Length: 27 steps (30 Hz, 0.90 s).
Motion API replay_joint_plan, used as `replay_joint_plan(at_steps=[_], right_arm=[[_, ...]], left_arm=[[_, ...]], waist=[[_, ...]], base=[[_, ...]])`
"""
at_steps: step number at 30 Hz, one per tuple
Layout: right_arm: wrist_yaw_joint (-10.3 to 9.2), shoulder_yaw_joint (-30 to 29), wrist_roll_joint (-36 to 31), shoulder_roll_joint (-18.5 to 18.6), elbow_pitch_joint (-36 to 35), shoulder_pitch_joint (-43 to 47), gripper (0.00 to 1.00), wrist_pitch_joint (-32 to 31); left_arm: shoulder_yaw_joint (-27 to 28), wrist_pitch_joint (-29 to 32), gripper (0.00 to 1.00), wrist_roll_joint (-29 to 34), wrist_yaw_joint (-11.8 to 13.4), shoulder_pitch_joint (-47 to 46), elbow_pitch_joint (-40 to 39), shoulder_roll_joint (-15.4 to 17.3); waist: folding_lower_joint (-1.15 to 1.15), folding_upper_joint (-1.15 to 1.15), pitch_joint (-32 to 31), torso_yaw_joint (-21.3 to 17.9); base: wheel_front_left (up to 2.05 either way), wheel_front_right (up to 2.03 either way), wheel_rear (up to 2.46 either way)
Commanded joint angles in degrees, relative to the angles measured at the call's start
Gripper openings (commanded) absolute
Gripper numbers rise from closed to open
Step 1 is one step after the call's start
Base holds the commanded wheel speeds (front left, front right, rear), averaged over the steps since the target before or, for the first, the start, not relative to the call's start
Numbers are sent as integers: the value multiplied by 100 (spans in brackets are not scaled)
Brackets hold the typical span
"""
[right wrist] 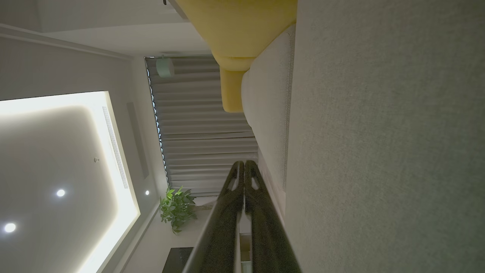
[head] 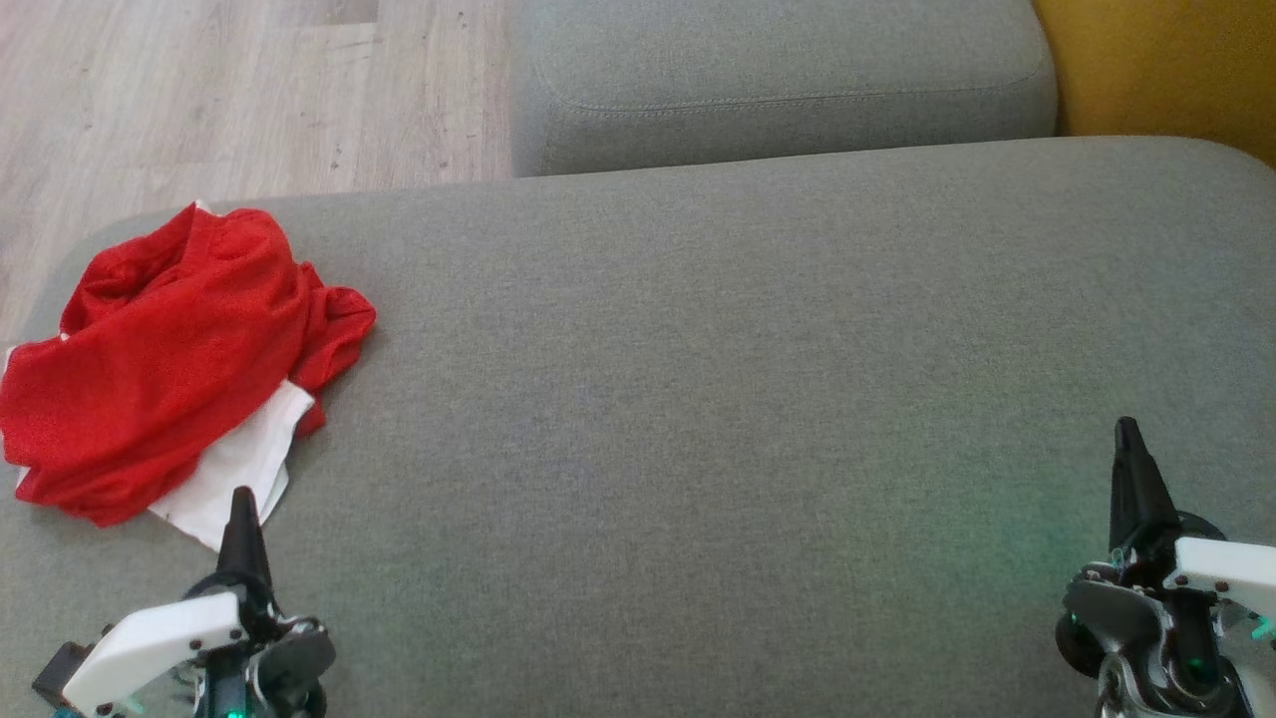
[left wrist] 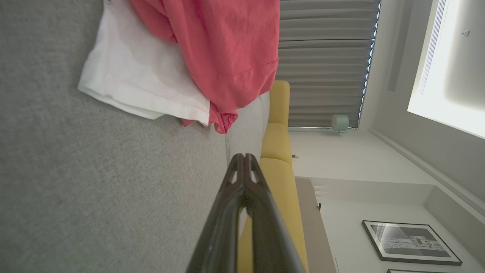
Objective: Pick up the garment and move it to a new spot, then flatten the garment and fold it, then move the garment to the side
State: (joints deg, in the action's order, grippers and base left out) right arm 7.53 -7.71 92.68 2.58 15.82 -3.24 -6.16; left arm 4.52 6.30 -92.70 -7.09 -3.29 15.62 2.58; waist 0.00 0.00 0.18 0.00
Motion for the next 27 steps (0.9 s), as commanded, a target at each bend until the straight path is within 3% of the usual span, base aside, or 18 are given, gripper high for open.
replay_joint_plan(at_steps=[1,4,5,10,15,27], right_arm=[[-4,120,-49,30,-179,-294,0,-32],[-4,120,-49,30,-179,-294,0,-32],[0,0,0,0,1,0,100,0],[0,24,-2,-39,412,239,100,8],[0,115,-157,-37,397,208,100,92],[-1,279,-1129,-30,251,168,100,295]], left_arm=[[198,17,0,52,-40,-289,-159,30],[198,17,0,52,-40,-289,-159,30],[0,0,100,0,0,0,1,0],[-43,-10,100,4,4,228,397,-17],[-71,-95,100,187,3,203,386,-16],[-161,-299,100,1054,107,189,201,-11]], waist=[[0,0,0,0],[0,0,0,0],[0,0,0,0],[0,0,2,0],[0,0,5,1],[0,0,14,-1]], base=[[0,0,0],[0,0,0],[0,0,0],[0,0,0],[0,0,0],[0,0,0]])
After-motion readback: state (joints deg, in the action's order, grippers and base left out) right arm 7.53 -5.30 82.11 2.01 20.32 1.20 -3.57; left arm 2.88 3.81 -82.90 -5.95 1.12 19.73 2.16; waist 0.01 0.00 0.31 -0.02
